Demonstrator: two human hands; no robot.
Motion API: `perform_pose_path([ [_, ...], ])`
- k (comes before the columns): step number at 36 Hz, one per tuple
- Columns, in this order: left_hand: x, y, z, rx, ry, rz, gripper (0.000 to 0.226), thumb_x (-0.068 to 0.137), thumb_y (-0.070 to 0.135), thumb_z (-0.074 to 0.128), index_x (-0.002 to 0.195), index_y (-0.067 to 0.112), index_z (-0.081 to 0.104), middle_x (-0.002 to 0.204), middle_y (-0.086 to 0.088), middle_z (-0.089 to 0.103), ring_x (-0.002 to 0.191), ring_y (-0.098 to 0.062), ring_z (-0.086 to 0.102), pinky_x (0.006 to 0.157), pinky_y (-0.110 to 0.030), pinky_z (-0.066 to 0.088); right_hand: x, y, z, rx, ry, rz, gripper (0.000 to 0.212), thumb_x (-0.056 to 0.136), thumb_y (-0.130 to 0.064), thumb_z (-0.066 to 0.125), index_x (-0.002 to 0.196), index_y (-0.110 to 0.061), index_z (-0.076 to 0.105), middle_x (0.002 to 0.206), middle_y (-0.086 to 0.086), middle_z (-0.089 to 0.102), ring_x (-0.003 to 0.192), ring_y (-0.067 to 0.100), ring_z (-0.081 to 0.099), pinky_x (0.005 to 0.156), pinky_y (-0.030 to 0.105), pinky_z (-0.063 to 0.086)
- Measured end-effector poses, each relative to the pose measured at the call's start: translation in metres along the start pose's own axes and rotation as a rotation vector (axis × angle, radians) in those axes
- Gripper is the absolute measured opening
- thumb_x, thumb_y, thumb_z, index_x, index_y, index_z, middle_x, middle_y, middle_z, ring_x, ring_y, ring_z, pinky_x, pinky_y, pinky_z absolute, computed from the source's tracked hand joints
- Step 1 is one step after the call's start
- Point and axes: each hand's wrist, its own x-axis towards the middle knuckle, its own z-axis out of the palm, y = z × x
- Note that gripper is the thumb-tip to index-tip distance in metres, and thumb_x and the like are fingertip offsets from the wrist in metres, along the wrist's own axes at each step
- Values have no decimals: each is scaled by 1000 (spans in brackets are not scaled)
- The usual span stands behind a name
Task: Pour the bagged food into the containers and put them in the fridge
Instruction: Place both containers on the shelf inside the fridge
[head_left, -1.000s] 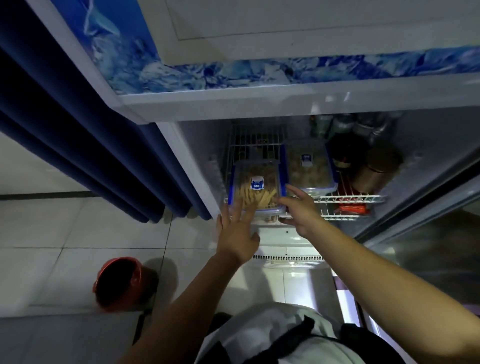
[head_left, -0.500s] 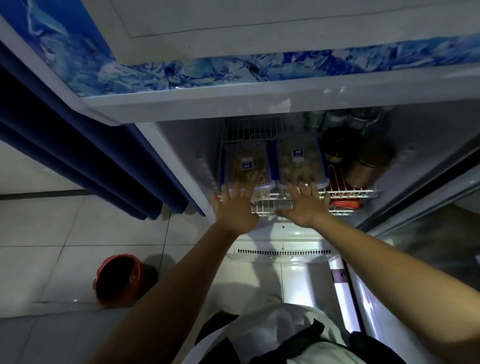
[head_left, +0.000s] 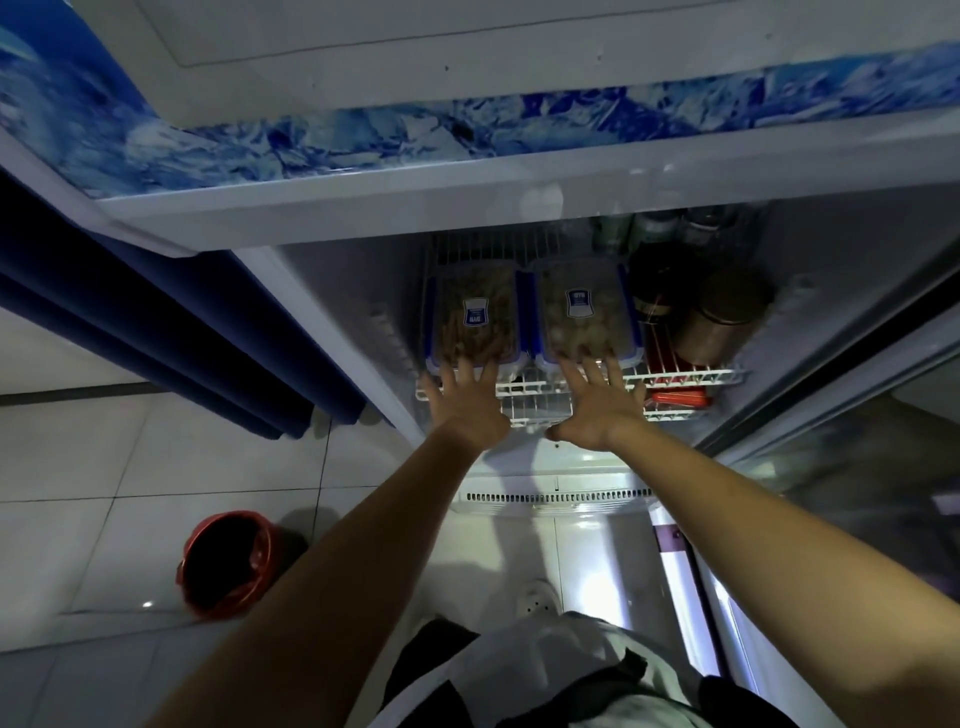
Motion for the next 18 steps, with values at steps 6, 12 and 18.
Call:
perform_pose_path([
  [6,8,-2,1,-68,-24,24,90,88,46,59,158,30,4,167,-10,-1,152,-40,-4,117,-67,0,2,0,0,-1,6,8,114,79,-57,70,156,-37,-12,166,-6,-15,150,27,-21,118,65,2],
  [12,-4,-3,16,-87,6,38,98,88,50,61,157,34,-6,167,-8,-9,152,-37,-8,117,-68,1,2,-3,11,-17,30,25,113,79,-62,66,156,-36,-13,166,-5,-16,150,28,-23,116,67,6],
  [18,-1,-3,14,-151,-7,44,97,86,46,63,157,35,-3,167,-8,-8,152,-37,-9,116,-65,-2,3,-4,16,-2,50,35,112,79,-60,66,155,-36,-13,165,-6,-18,149,28,-25,116,67,5],
])
